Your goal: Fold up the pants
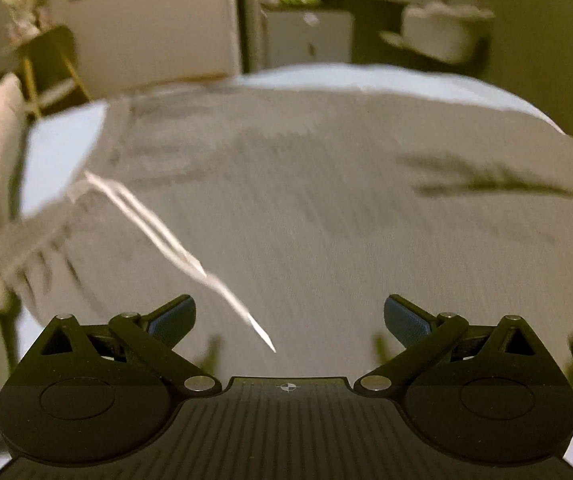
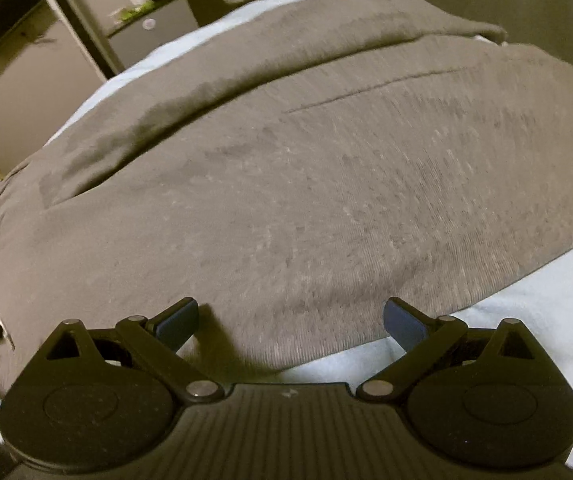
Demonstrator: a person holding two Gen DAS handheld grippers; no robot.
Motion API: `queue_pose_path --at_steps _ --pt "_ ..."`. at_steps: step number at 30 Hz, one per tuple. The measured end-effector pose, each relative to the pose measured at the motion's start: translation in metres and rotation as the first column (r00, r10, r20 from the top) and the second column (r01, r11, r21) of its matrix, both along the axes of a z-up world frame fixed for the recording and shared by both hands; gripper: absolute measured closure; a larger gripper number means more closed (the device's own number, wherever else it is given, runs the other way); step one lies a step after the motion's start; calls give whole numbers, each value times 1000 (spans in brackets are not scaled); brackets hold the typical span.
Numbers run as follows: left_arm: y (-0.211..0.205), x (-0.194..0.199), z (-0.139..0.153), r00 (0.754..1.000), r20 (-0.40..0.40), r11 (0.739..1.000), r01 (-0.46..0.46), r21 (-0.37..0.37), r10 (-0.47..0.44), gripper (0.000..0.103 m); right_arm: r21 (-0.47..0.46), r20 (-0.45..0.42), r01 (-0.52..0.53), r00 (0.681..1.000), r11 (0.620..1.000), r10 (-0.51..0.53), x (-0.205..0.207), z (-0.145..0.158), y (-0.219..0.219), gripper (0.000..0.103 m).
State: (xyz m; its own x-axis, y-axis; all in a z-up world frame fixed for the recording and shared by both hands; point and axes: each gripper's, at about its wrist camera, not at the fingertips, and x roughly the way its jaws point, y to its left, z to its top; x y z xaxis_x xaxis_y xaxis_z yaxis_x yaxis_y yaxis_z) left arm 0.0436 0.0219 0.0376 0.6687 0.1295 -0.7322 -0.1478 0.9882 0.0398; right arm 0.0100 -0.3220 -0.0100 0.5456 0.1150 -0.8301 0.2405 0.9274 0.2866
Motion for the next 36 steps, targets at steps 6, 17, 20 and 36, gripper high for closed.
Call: queue_pose_path --at_steps 6,17,20,36 --pt "26 38 -12 986 99 990 -141 27 138 0 -61 -91 -98 992 993 92 42 29 -1 4" --pt "52 45 -46 964 127 969 -221 -108 234 0 -119 153 263 958 958 -244 299 83 -46 9" --pt "53 47 -53 967 114 971 -218 -99 228 0 -3 129 403 908 915 -399 348 68 -62 9" --pt "35 55 -70 970 155 981 -193 24 187 0 -103 106 438 898 893 -428 384 22 -74 98"
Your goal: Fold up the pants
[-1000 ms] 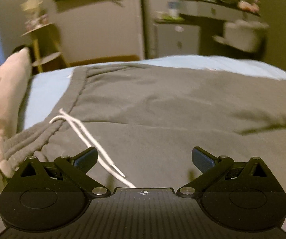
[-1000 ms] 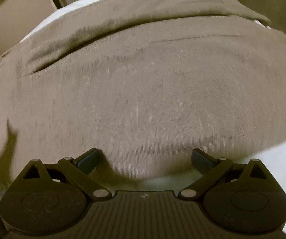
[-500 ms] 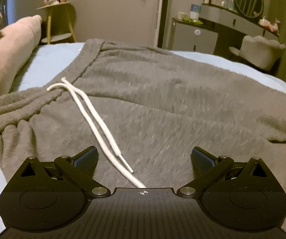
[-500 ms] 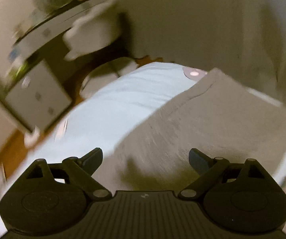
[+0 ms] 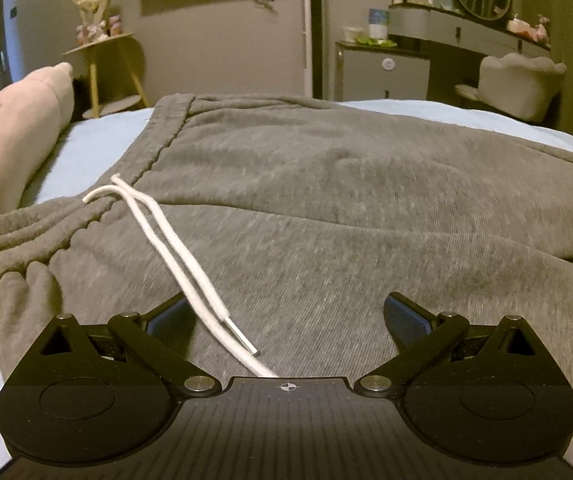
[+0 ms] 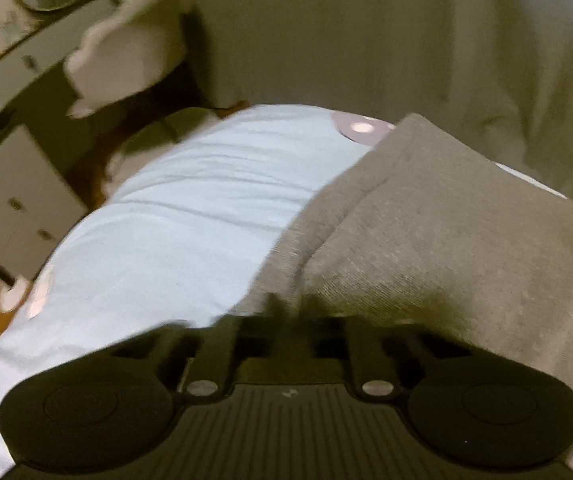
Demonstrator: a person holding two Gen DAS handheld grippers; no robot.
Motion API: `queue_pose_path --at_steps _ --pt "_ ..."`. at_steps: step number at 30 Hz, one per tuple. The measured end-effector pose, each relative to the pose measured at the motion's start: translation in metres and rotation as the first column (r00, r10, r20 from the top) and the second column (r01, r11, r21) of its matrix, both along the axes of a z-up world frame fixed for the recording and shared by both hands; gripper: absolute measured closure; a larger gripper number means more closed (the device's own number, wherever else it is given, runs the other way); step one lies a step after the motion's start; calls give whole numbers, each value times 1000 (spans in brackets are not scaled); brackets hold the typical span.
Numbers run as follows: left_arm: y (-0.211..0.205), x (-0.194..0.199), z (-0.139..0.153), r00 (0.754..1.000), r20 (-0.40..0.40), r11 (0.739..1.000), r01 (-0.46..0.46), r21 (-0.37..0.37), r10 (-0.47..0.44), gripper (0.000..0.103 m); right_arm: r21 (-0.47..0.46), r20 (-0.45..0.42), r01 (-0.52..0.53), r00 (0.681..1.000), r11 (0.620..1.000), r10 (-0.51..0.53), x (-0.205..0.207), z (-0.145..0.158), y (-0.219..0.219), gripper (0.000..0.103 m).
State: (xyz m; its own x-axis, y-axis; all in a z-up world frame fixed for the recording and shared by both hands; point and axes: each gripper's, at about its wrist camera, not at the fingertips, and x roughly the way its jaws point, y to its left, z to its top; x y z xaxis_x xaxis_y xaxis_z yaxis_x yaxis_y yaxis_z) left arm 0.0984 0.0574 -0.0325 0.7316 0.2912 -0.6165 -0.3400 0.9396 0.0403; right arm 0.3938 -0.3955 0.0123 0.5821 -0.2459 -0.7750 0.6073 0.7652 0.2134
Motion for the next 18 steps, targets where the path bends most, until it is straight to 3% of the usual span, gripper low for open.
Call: queue_pose_path --at_steps 2,4,6,9,11,14,16,18 --pt "-2 -5 -3 1000 31 1000 6 14 -6 0 -37 63 -64 996 997 67 -24 15 2 98" --pt "-2 -9 -6 999 43 1000 6 18 -7 0 -16 158 -99 982 995 100 -65 29 -4 98" --pt "-2 -9 -2 999 36 1000 1 16 -2 0 39 238 -118 965 992 106 -121 39 -11 98" --pt "-2 -9 0 1000 18 1000 -18 -8 18 0 53 287 -145 950 988 124 -217 40 -5 98" --pt "-3 -10 2 1000 10 1000 -17 -4 17 0 66 233 -146 964 987 127 -271 22 4 98" --pt "-4 -14 6 1000 -1 1000 -13 -22 13 0 92 51 -162 986 982 158 -317 -21 8 98" --pt "-4 -18 8 1000 0 999 -6 -47 6 0 75 67 -123 991 989 119 -332 -23 3 96" --pt "-4 -21 13 1000 -3 997 6 -77 -7 0 -40 116 -154 981 987 158 -325 -2 7 77"
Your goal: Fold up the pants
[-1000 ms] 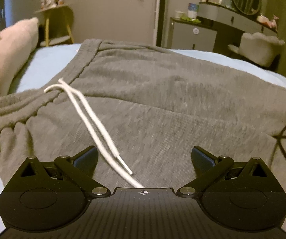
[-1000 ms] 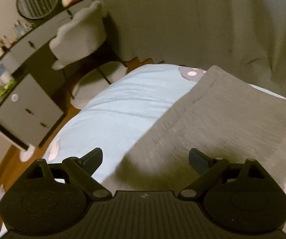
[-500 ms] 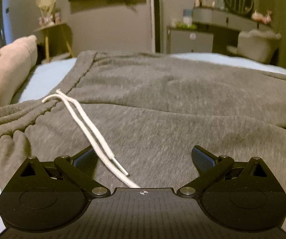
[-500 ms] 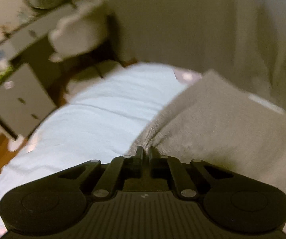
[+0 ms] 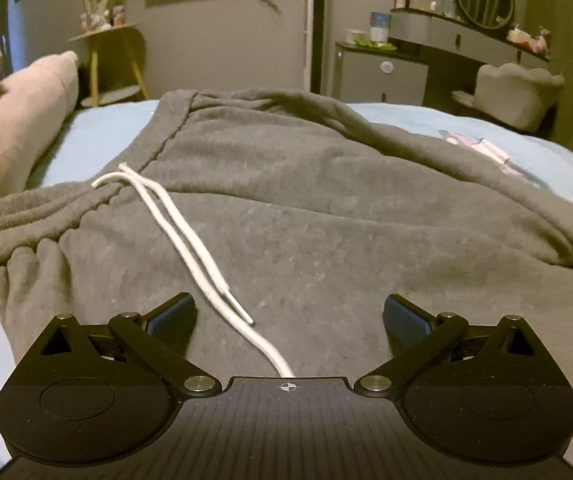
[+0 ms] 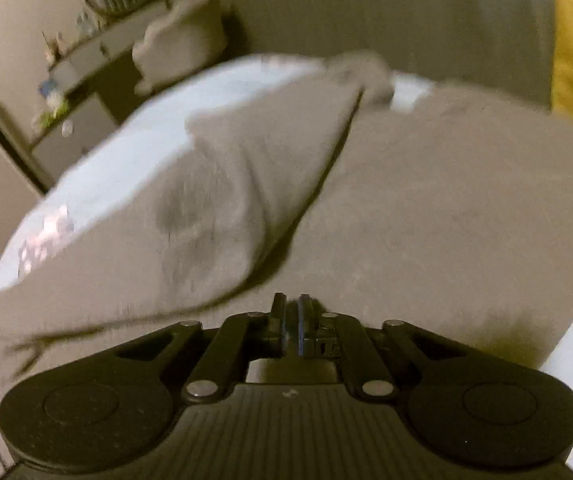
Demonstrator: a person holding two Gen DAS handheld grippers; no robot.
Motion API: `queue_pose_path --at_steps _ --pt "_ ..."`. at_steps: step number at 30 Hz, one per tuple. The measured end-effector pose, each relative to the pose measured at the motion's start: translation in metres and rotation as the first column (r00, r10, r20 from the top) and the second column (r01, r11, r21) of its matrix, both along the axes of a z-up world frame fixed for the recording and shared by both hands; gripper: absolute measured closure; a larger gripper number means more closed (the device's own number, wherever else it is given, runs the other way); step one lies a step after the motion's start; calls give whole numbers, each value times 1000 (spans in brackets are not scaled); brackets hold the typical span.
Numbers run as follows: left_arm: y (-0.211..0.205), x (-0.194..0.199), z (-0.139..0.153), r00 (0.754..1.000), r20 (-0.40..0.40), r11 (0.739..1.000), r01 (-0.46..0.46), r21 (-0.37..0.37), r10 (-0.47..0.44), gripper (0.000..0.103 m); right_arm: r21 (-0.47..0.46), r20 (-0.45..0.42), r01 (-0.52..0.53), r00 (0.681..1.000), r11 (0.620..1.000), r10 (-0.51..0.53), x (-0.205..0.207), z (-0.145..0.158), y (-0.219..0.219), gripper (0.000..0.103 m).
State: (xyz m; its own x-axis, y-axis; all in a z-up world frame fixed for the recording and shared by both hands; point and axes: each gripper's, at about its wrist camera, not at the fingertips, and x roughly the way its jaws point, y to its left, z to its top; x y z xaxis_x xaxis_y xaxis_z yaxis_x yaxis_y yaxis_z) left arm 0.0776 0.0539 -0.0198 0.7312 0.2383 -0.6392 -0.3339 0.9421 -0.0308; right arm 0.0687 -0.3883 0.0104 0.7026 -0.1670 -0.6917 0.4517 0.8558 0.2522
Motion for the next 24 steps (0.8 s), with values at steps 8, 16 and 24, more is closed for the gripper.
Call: queue_pose_path --at_steps 8,16,24 --pt "26 35 51 983 137 954 154 -256 -122 0 -375 -33 -176 984 910 177 95 27 30 45" --pt "46 155 74 981 115 909 187 -373 -155 20 -368 -92 -160 986 916 136 97 12 15 94" --pt "47 228 13 985 -102 855 69 -515 -141 70 -214 36 -16 999 977 24 58 20 -21 95"
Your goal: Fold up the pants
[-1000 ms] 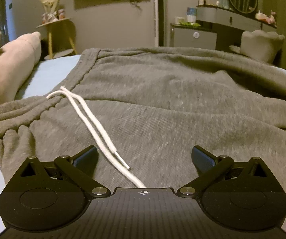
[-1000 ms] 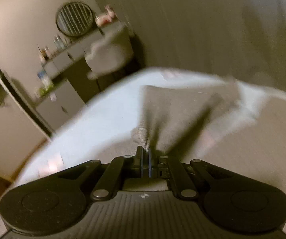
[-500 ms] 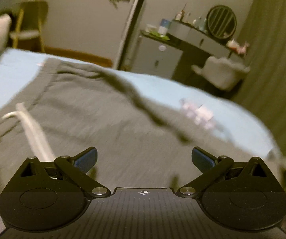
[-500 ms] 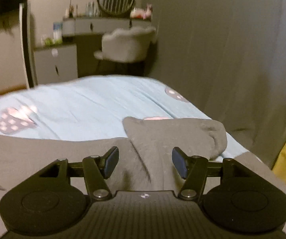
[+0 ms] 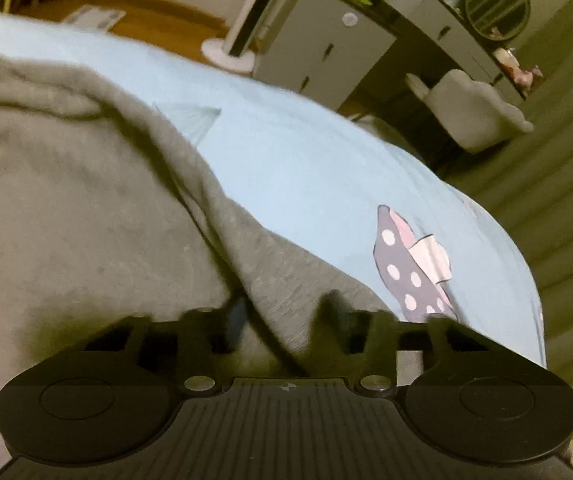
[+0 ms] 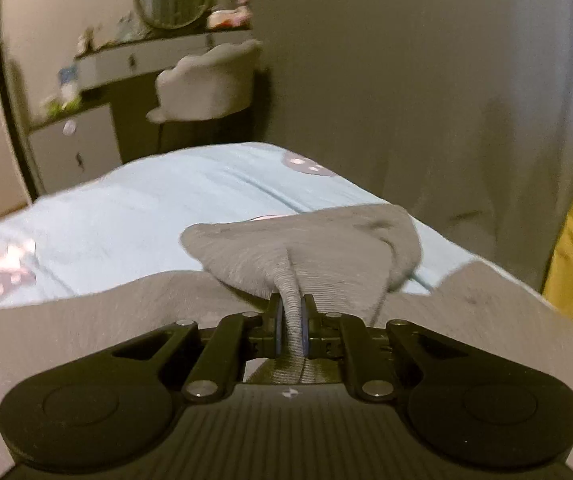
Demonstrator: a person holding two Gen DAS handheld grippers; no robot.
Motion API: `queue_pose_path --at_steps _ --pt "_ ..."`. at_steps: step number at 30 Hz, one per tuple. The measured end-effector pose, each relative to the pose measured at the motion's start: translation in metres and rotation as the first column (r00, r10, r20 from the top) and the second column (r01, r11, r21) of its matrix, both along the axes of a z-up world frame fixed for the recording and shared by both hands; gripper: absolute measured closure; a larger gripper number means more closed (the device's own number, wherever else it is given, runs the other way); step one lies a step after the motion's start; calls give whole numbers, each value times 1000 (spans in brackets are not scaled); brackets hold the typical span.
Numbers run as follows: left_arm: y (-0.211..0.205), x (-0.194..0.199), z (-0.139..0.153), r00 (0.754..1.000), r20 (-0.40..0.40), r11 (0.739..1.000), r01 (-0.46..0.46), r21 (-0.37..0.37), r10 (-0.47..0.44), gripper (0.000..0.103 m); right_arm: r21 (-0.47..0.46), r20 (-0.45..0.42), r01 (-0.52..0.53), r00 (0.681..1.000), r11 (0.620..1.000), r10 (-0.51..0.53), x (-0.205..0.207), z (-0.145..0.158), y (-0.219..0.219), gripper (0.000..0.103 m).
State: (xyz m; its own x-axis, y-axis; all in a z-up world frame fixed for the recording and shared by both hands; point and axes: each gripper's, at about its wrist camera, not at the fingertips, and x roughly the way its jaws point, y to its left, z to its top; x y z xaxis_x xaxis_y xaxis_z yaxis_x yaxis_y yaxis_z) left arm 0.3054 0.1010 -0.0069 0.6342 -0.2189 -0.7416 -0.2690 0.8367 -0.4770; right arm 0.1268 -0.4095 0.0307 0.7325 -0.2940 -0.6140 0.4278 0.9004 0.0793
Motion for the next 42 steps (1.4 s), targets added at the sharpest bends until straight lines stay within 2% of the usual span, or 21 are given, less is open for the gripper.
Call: queue_pose_path --at_steps 1,2,4,7,11,13,15,18,20,22,23,24,25,27,28,29,31,32,33,38,42 --pt "-1 2 -2 1000 1 1000 -6 1 6 90 7 3 9 1000 1000 -9 -4 1 -6 95" --pt "-2 0 -3 1000 0 1000 -22 19 22 95 4 5 18 1000 1000 -18 -7 2 -11 95" --pt "-9 -13 7 998 46 998 -37 59 35 96 9 26 51 998 999 -51 -16 3 -23 95" --pt "-20 -41 30 991 134 991 -22 129 5 96 65 56 92 994 994 -96 -33 9 -46 95" --pt "-31 -114 75 964 262 984 4 177 -51 96 51 102 114 988 992 -119 -58 24 -63 96" --pt "-36 -160 90 956 288 983 9 183 -63 96 51 132 130 982 990 -135 -73 33 -70 96" --pt "-46 -207 96 949 298 975 34 222 -101 96 53 160 152 974 987 -159 -94 42 -80 97" --pt "-55 -260 84 967 227 972 63 226 -116 95 10 163 228 960 974 -226 -124 44 -91 102" --pt "-54 -280 67 981 146 976 97 193 -126 89 -38 118 240 965 970 -234 -135 37 -99 102" --pt "-51 -289 54 990 81 980 101 174 -116 84 -29 33 200 979 979 -199 -135 28 -104 102" --pt "-48 -291 51 992 81 979 79 187 -95 82 -17 7 170 985 985 -170 -136 24 -103 101" --pt "-44 -292 51 993 98 976 46 213 -69 74 -14 -6 134 991 991 -134 -138 22 -99 101" --pt "-39 -290 53 992 117 971 11 238 -40 60 -21 -12 98 995 995 -98 -138 21 -92 100" --pt "-25 -283 58 987 155 963 -73 259 33 47 -45 -39 13 999 999 -15 -135 18 -76 95" --pt "-17 -280 60 984 167 961 -110 255 69 40 -54 -47 -17 999 998 14 -133 15 -69 85" --pt "-9 -277 61 980 169 959 -145 243 106 38 -61 -53 -38 998 997 35 -130 13 -62 65" --pt "4 -272 62 973 158 952 -204 227 171 36 -81 -51 -59 997 995 55 -125 6 -52 46" --pt "8 -271 61 971 160 952 -211 222 178 34 -96 -48 -70 997 993 66 -123 4 -48 42" --pt "12 -272 58 971 159 952 -211 221 178 31 -116 -57 -85 995 990 79 -119 1 -45 41" --pt "20 -271 39 971 106 948 -232 216 213 31 -230 -190 -191 970 954 149 -100 -21 -33 40" --pt "34 -282 30 968 86 952 -248 181 236 31 -244 -236 -251 952 937 194 -83 -37 -32 40"
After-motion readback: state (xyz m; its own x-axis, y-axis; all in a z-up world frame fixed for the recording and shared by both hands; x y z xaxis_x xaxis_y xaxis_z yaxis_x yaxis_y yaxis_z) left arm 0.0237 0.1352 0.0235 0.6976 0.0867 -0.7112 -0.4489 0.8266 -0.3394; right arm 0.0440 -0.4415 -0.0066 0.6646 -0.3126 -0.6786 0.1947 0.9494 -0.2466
